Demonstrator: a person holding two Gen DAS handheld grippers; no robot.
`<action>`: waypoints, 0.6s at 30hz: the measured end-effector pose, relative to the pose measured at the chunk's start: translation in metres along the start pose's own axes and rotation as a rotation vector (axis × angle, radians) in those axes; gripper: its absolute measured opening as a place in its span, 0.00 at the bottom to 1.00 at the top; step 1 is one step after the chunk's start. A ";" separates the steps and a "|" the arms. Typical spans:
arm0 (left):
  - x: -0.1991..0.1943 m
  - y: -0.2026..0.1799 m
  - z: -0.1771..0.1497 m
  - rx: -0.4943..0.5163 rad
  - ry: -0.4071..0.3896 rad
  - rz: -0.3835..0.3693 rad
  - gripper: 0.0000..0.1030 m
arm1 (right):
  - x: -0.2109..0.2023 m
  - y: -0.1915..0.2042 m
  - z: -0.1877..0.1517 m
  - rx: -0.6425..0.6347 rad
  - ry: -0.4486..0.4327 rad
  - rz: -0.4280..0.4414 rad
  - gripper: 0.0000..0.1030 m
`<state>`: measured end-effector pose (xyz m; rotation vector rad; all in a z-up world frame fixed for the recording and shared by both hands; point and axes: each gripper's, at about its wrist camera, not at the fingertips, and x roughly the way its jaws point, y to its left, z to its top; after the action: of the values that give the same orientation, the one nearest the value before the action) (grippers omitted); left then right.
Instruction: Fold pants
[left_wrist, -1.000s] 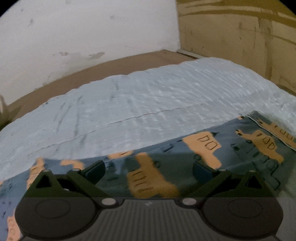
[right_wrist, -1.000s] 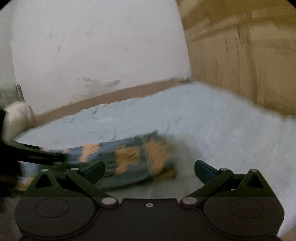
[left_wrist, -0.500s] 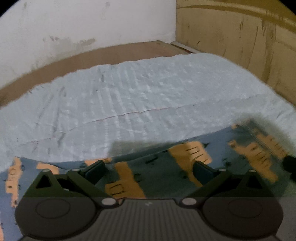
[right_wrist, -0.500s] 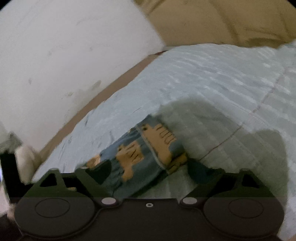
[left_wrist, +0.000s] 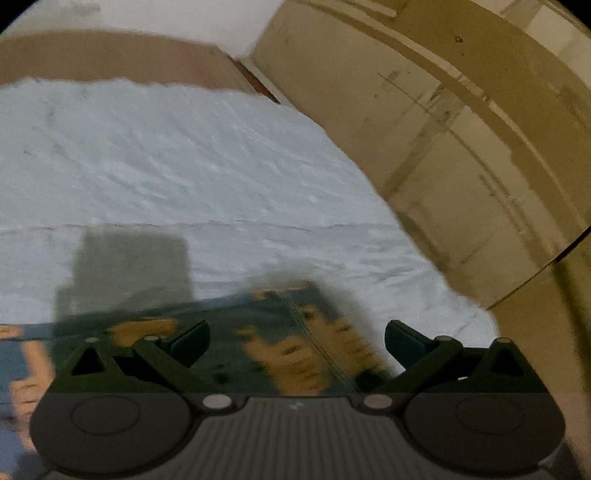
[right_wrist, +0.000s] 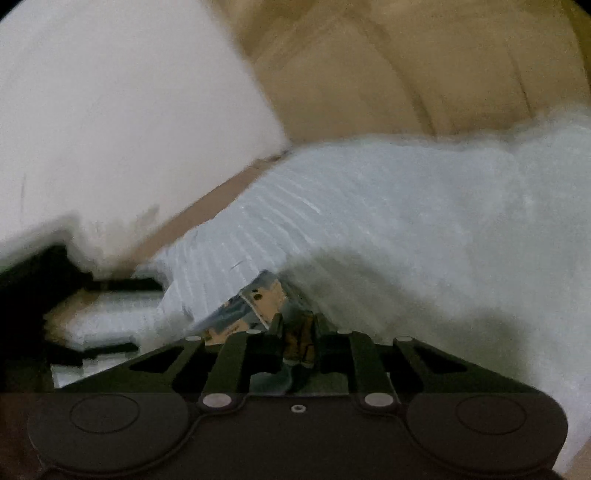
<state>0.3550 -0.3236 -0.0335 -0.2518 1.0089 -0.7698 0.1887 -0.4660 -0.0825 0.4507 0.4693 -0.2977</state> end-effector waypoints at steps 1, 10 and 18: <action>0.005 -0.003 0.004 -0.002 0.017 -0.014 0.99 | -0.005 0.014 -0.004 -0.113 -0.032 -0.014 0.15; 0.042 -0.032 0.015 0.110 0.185 0.126 0.83 | -0.021 0.081 -0.038 -0.625 -0.125 -0.045 0.14; 0.021 -0.023 0.008 0.066 0.131 0.207 0.16 | -0.031 0.097 -0.053 -0.764 -0.145 -0.049 0.13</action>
<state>0.3577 -0.3554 -0.0310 -0.0385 1.1118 -0.6352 0.1794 -0.3518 -0.0764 -0.3255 0.4165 -0.1764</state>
